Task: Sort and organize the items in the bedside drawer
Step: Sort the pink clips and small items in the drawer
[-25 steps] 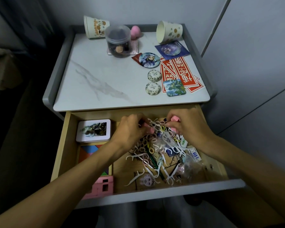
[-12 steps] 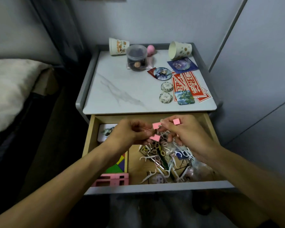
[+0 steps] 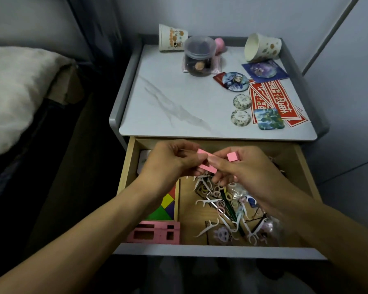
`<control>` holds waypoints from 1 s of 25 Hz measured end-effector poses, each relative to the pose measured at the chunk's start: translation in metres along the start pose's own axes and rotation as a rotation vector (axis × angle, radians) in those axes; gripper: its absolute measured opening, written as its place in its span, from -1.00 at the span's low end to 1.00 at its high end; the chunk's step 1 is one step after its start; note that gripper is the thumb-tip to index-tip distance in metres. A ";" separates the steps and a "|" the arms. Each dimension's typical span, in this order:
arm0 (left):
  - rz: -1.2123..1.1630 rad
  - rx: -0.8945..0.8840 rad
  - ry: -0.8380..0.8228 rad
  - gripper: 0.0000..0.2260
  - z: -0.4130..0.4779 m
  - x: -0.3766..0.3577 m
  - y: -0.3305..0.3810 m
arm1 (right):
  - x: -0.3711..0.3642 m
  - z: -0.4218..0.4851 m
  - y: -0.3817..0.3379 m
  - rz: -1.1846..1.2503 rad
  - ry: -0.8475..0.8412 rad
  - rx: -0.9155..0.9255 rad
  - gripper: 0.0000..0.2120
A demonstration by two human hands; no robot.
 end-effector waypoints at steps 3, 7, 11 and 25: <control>-0.054 0.052 0.018 -0.88 0.004 0.000 -0.002 | 0.001 0.002 -0.002 0.038 0.029 0.045 -0.86; -0.124 0.150 0.024 -0.84 0.005 0.002 -0.007 | 0.000 0.001 -0.005 0.084 0.048 0.060 -0.86; -0.165 0.175 0.034 -0.84 0.003 0.003 -0.007 | -0.001 0.001 -0.005 0.085 0.053 0.072 -0.87; -0.127 0.125 0.059 -0.90 0.003 0.009 -0.003 | -0.005 0.001 -0.006 0.067 0.025 0.102 -0.87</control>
Point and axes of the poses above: each hand's wrist, its own z-axis towards the middle knuckle, its own x-axis out of the back of the hand, y = z × x, the point moved 3 cm from there along z, towards the middle knuckle, and after that the axes turned 10 degrees about y, right-handed, at the moved point
